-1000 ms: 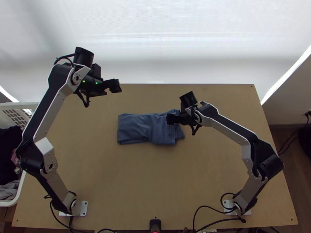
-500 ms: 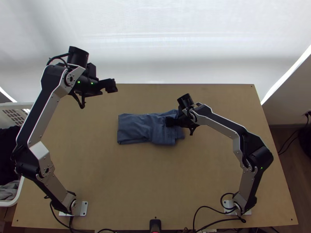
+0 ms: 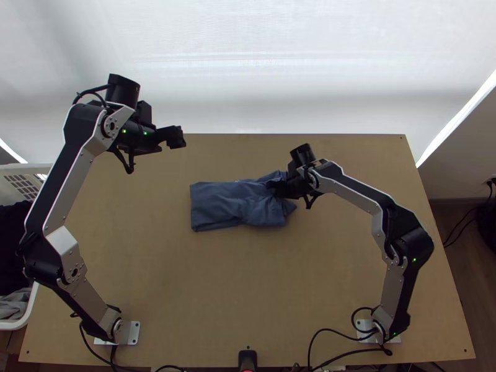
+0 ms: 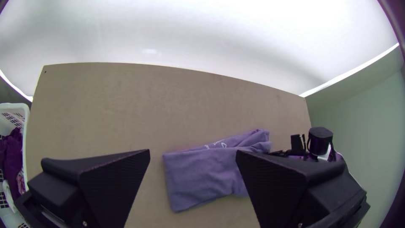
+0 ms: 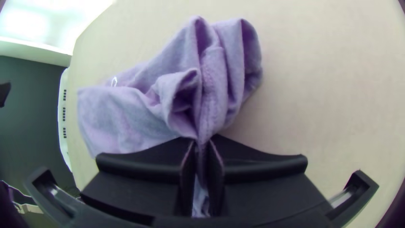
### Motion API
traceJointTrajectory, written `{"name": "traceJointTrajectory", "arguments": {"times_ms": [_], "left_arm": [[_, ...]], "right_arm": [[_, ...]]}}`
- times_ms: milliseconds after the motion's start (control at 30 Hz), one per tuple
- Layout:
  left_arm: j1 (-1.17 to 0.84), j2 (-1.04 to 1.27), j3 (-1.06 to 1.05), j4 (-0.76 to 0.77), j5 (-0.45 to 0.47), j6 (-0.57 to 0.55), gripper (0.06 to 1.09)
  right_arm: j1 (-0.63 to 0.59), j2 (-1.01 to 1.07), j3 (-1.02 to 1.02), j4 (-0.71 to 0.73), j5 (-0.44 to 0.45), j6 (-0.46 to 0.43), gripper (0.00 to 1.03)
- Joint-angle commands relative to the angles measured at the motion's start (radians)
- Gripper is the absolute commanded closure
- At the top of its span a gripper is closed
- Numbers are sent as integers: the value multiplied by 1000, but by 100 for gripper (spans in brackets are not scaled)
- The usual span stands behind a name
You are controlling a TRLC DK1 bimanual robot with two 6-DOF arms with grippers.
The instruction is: Fold the t-shirt
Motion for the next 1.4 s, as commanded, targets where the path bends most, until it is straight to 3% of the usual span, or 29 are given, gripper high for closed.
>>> {"name": "traceJointTrajectory", "arguments": {"times_ms": [0, 400, 700, 900, 1367], "left_arm": [[11, -43, -26, -17, -6, 10, 10], [29, -52, -31, -20, -4, 22, 10], [29, -54, -34, -20, -4, 27, 10], [26, -54, -34, -20, -4, 27, 10], [17, -55, -36, -19, -4, 24, 10]], "right_arm": [[-84, -2, 39, 11, 10, 17, 100], [-418, 1, 114, 11, 12, 23, 100], [-612, 35, 160, 12, 81, 126, 100], [-707, 45, 163, 11, 158, 208, 100], [-828, -62, 63, -86, 265, 225, 99]]}}
